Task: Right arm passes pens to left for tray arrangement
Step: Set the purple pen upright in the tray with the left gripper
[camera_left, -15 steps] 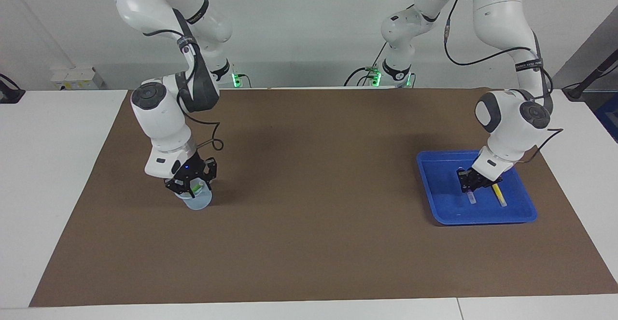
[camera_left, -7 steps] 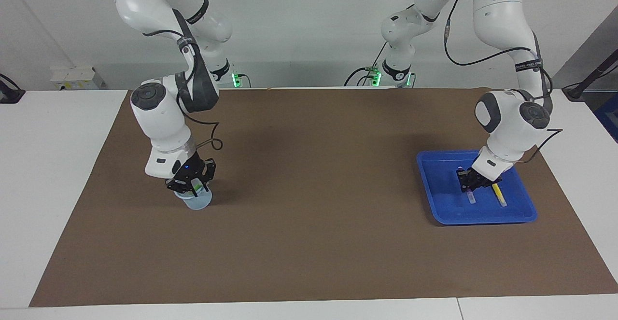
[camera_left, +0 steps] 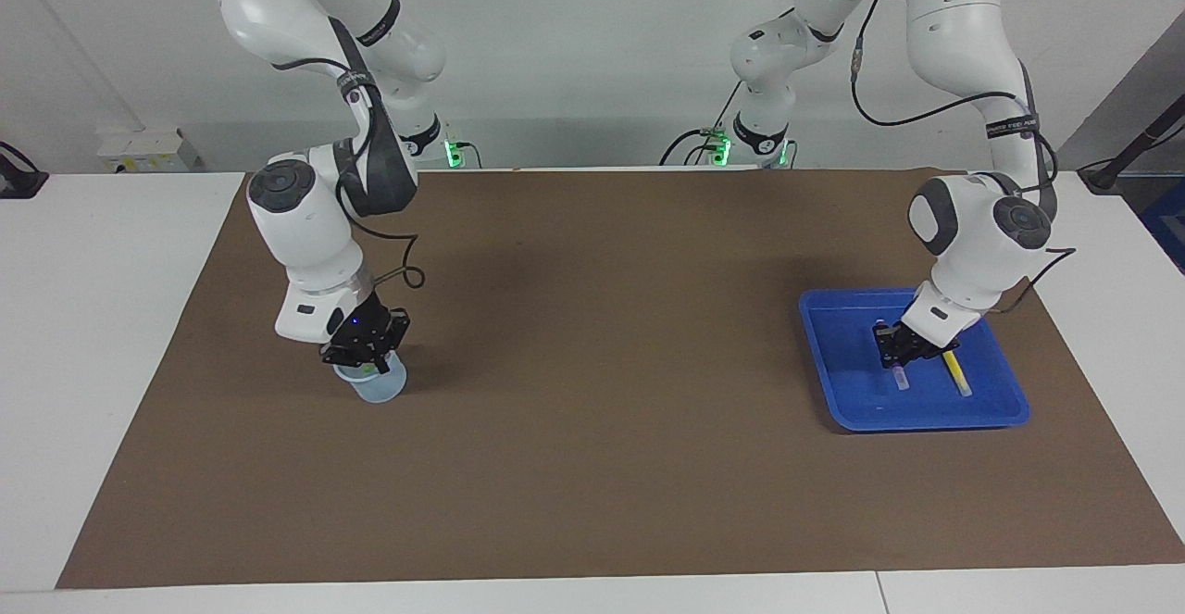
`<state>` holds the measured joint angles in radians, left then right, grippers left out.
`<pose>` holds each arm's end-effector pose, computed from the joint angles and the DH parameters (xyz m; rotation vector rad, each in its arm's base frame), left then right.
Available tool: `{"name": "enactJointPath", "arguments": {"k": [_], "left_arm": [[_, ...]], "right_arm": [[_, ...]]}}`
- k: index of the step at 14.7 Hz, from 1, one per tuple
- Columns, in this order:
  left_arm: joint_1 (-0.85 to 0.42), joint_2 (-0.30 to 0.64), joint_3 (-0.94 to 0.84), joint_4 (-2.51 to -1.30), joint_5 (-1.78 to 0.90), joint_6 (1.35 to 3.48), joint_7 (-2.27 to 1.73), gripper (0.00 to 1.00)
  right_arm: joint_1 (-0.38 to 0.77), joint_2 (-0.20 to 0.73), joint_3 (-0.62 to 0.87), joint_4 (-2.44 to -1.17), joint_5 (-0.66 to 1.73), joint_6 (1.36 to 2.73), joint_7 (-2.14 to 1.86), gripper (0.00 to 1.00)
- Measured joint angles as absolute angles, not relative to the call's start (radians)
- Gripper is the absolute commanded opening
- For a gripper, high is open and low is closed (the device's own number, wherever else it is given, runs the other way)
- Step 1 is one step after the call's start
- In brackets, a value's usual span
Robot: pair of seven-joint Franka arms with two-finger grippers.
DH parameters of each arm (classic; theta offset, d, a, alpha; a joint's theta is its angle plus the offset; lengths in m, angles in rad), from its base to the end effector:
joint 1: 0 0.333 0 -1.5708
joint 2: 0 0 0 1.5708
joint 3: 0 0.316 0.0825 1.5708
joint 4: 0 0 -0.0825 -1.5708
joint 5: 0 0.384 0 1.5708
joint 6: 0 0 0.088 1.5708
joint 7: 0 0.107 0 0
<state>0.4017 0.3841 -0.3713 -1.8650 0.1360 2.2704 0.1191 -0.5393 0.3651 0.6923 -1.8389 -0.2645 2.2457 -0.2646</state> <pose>0.6352 0.0379 0.3282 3.1065 -0.2268 0.0829 0.6368 0.0571 0.3830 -3.0251 -0.8082 -0.2146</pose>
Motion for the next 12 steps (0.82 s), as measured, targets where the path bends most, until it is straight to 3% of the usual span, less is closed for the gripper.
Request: {"name": "enactJointPath", "arguments": {"k": [1,2,12], "left_arm": [[0.402,0.384,-0.371,-1.865,0.136,2.27,0.119,0.0],[0.401,0.384,-0.372,-1.866,0.136,2.27,0.119,0.0],[0.449,0.384,-0.365,-1.88,0.136,2.273,0.119,0.0]], "right_arm": [[-0.539,0.365,0.693,-1.839,-0.264,2.246,-0.265,0.35],[-0.539,0.365,0.694,-1.839,-0.264,2.245,-0.264,0.36],[-0.536,0.361,0.711,-1.817,-0.247,2.14,-0.216,0.36]]}}
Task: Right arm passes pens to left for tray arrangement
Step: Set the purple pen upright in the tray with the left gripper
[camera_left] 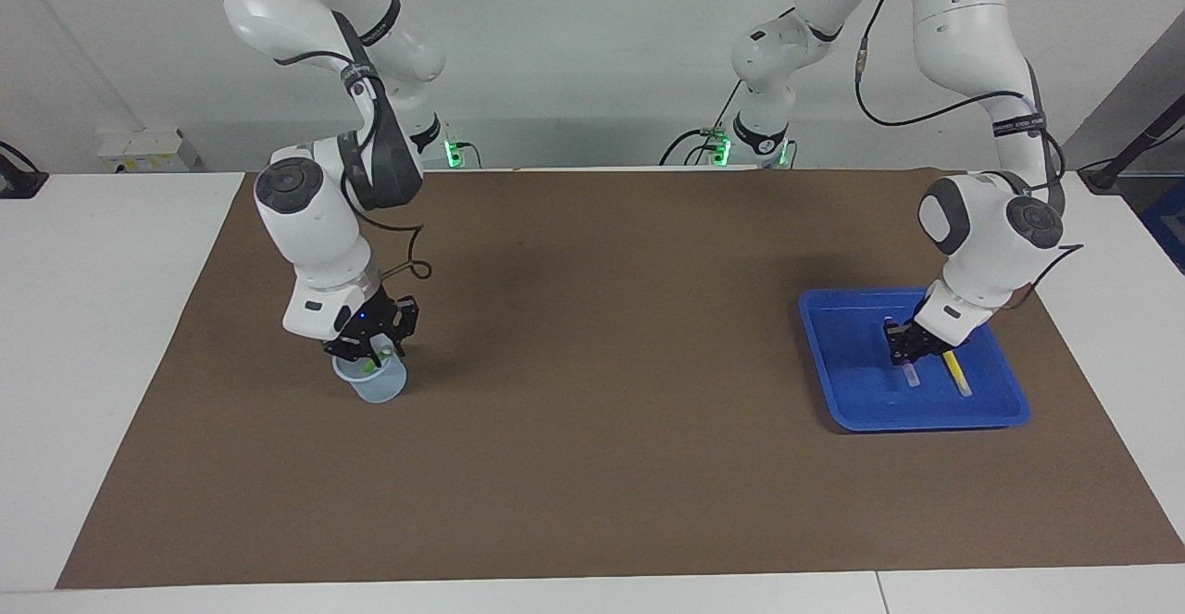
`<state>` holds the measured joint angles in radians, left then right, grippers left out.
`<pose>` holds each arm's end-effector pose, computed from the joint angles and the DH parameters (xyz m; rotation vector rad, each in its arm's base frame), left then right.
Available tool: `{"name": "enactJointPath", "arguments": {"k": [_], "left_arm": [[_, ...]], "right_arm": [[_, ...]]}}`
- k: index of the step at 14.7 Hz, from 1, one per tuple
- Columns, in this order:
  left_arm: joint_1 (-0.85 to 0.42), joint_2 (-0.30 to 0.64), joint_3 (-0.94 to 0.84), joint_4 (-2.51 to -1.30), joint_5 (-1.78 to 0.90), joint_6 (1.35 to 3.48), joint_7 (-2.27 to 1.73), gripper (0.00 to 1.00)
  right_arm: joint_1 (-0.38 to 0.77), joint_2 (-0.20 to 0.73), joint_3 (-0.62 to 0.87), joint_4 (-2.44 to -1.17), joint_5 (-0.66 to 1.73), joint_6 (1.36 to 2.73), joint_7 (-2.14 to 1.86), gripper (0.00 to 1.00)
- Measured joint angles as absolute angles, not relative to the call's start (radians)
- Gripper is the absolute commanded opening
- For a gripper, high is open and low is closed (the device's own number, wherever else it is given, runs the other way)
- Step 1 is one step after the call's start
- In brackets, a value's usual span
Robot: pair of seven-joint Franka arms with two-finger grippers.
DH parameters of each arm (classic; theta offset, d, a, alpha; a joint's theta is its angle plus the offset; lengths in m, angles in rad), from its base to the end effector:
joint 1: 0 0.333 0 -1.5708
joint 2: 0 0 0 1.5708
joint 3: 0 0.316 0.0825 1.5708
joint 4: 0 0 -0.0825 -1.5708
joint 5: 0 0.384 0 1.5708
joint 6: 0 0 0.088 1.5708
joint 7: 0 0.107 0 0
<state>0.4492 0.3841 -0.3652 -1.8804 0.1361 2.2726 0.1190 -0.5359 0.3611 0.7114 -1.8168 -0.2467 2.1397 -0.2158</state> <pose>0.6284 0.0703 0.3211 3.1131 -0.1471 0.0622 0.6301 0.0667 0.3873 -3.0310 -0.7427 -0.0925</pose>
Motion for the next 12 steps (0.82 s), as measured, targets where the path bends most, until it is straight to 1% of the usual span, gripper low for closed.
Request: {"name": "enactJointPath", "arguments": {"k": [1,2,5,8,10,11,12], "left_arm": [[0.456,0.384,-0.365,-1.884,0.136,2.275,0.119,0.0],[0.459,0.384,-0.365,-1.888,0.136,2.278,0.119,0.0],[0.459,0.384,-0.368,-1.913,0.136,2.291,0.094,0.0],[0.459,0.381,-0.37,-1.938,0.136,2.319,0.083,0.0],[0.459,0.38,-0.37,-1.94,0.136,2.322,0.081,0.0],[0.459,0.38,-0.37,-1.94,0.136,2.322,0.081,0.36],[0.459,0.38,-0.37,-1.941,0.136,2.322,0.081,0.99]], "right_arm": [[-0.537,0.361,0.711,-1.816,-0.242,2.131,-0.216,0.35],[-0.537,0.361,0.711,-1.814,-0.241,2.123,-0.216,0.31],[-0.538,0.36,0.711,-1.813,-0.24,2.12,-0.215,0.29],[-0.539,0.36,0.711,-1.811,-0.24,2.12,-0.22,0.18],[-0.54,0.36,0.711,-1.808,-0.24,2.12,-0.225,0.15],[-0.541,0.36,0.711,-1.808,-0.24,2.12,-0.226,0.15],[-0.542,0.36,0.711,-1.808,-0.24,2.12,-0.226,0.15]]}}
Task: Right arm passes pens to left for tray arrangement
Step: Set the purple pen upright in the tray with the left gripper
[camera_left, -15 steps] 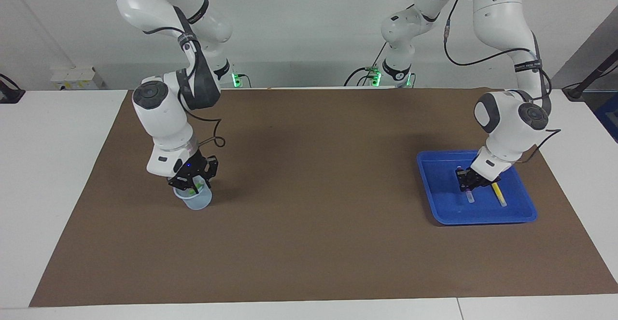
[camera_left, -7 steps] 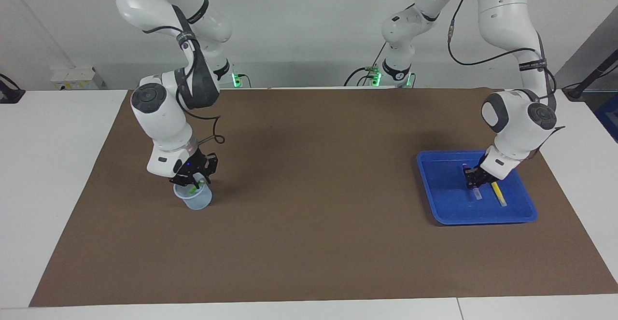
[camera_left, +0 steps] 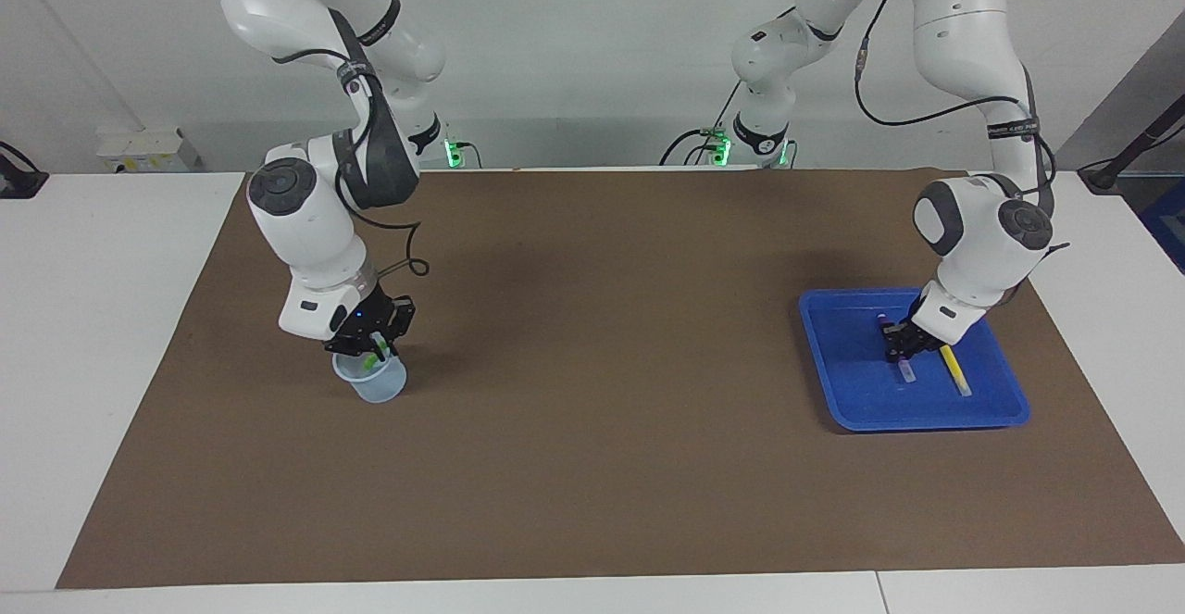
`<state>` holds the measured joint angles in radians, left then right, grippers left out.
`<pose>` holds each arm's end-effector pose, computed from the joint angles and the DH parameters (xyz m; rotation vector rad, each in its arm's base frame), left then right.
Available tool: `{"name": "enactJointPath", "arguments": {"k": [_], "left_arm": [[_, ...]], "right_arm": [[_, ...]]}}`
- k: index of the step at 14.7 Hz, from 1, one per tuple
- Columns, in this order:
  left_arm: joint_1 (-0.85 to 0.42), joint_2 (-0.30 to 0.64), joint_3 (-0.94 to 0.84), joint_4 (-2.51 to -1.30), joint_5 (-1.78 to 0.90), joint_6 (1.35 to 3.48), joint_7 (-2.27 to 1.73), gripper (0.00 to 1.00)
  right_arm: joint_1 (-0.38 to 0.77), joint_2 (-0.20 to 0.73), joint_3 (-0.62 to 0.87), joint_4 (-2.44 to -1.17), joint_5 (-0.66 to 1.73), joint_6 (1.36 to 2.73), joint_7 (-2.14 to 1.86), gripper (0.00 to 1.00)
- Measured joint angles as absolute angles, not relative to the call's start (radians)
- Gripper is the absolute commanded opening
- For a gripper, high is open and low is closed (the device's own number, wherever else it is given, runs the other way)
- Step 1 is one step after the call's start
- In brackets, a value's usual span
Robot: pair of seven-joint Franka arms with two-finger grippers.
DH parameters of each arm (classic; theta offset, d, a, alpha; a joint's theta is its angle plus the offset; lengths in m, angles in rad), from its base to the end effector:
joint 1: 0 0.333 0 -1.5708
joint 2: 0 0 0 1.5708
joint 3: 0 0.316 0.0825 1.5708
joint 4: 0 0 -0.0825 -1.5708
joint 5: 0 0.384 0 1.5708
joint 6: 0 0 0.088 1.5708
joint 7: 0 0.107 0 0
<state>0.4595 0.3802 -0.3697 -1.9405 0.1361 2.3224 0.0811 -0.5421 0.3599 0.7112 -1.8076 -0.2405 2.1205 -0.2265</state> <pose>0.6164 0.0689 0.3023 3.1093 -0.0883 0.0535 0.6307 0.0618 0.3903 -3.0291 -0.7413 -0.0777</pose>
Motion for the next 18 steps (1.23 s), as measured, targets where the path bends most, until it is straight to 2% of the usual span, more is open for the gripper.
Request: {"name": "enactJointPath", "arguments": {"k": [8,10,16,17,18], "left_arm": [[0.457,0.38,-0.377,-1.943,0.136,2.329,0.081,1.0],[0.457,0.38,-0.377,-1.943,0.136,2.332,0.081,1.0],[0.461,0.373,-0.375,-1.907,0.136,2.332,0.081,1.0],[0.461,0.365,-0.377,-1.902,0.136,2.332,0.081,1.0],[0.461,0.355,-0.377,-1.9,0.136,2.332,0.081,1.0]], "right_arm": [[-0.542,0.36,0.712,-1.807,-0.24,2.122,-0.227,0.15],[-0.542,0.36,0.712,-1.805,-0.24,2.122,-0.227,0.1],[-0.54,0.36,0.713,-1.804,-0.24,2.122,-0.227,0.07],[-0.54,0.36,0.713,-1.804,-0.24,2.122,-0.227,0.12],[-0.54,0.36,0.713,-1.804,-0.24,2.122,-0.227,0.41]]}}
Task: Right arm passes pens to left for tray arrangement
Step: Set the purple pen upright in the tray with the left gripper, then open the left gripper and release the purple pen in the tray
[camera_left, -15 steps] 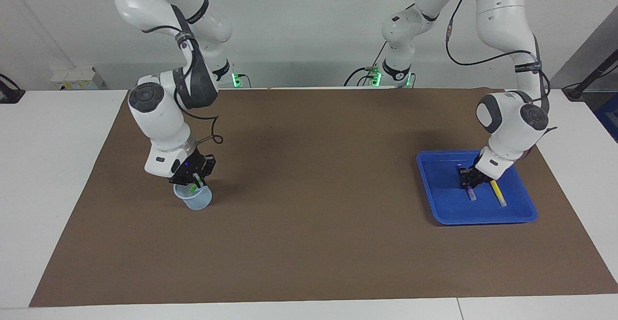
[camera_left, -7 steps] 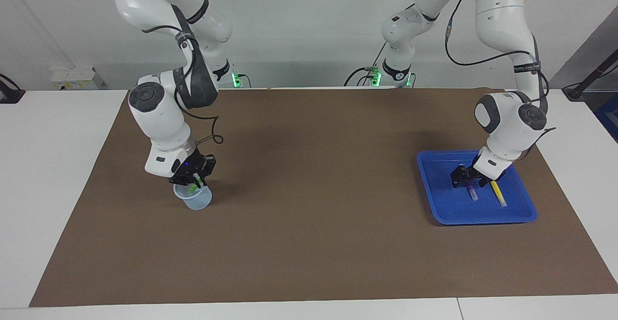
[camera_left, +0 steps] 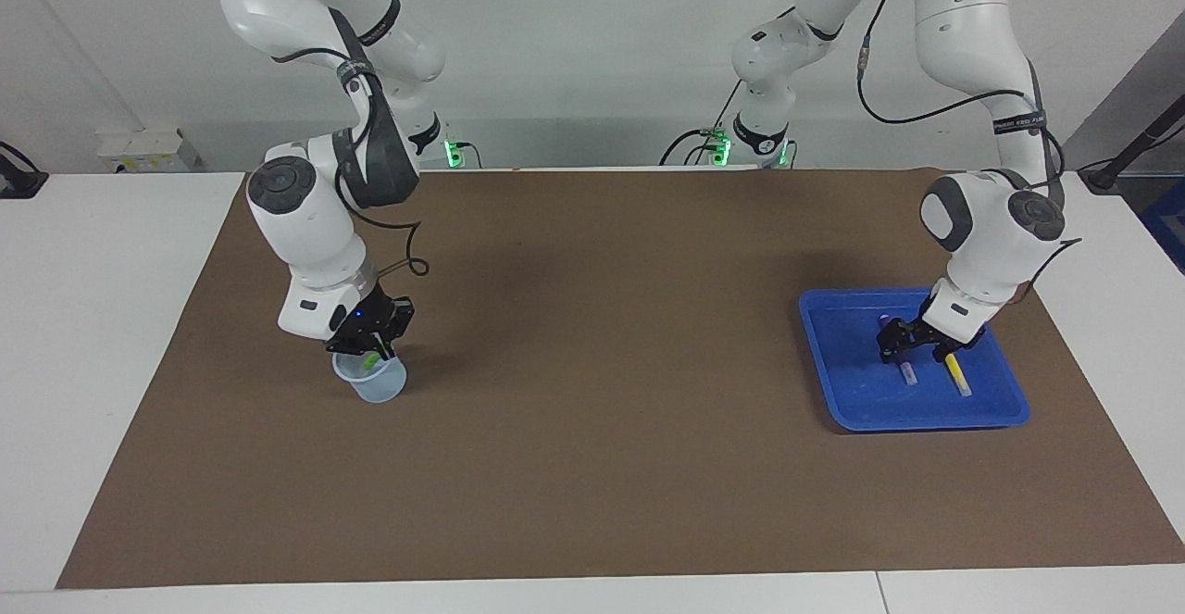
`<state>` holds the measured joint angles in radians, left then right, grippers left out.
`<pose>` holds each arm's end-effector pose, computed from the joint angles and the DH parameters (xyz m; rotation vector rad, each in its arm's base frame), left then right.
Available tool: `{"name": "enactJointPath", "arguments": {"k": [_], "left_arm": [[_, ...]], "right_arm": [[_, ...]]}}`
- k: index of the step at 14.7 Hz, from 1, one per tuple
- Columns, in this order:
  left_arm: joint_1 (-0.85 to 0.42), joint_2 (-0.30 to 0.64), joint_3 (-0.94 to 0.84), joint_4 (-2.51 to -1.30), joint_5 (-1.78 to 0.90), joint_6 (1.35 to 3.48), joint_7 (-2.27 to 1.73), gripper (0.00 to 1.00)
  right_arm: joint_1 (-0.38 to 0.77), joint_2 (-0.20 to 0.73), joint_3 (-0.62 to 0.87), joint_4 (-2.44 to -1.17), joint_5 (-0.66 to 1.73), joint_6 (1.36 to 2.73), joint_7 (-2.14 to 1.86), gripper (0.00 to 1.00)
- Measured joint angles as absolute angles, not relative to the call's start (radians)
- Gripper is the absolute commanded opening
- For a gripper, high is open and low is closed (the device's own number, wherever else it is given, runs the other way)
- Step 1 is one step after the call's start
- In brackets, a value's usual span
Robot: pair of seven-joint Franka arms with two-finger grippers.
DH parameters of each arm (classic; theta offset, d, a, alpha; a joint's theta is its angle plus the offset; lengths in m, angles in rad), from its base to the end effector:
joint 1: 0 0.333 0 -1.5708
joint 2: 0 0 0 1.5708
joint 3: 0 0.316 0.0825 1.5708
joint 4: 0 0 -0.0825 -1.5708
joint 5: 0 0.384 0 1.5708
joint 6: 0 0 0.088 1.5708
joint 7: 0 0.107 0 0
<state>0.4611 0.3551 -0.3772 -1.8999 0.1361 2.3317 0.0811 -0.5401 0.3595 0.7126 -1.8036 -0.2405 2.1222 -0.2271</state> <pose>0.6293 0.0693 0.3363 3.1207 -0.0905 0.1671 0.6315 0.0636 0.3927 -3.0280 -0.7459 -0.0874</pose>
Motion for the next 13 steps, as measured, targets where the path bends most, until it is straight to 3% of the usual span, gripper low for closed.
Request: {"name": "enactJointPath", "arguments": {"k": [1,2,13], "left_arm": [[0.461,0.344,-0.377,-1.899,0.136,2.332,0.081,1.0],[0.461,0.333,-0.377,-1.899,0.136,2.332,0.081,1.0],[0.462,0.301,-0.375,-1.891,0.136,2.334,0.08,1.0]], "right_arm": [[-0.54,0.36,0.713,-1.804,-0.24,2.122,-0.227,0.53],[-0.54,0.36,0.713,-1.804,-0.24,2.122,-0.227,0.54],[-0.539,0.354,0.721,-1.795,-0.239,2.116,-0.199,0.51]]}}
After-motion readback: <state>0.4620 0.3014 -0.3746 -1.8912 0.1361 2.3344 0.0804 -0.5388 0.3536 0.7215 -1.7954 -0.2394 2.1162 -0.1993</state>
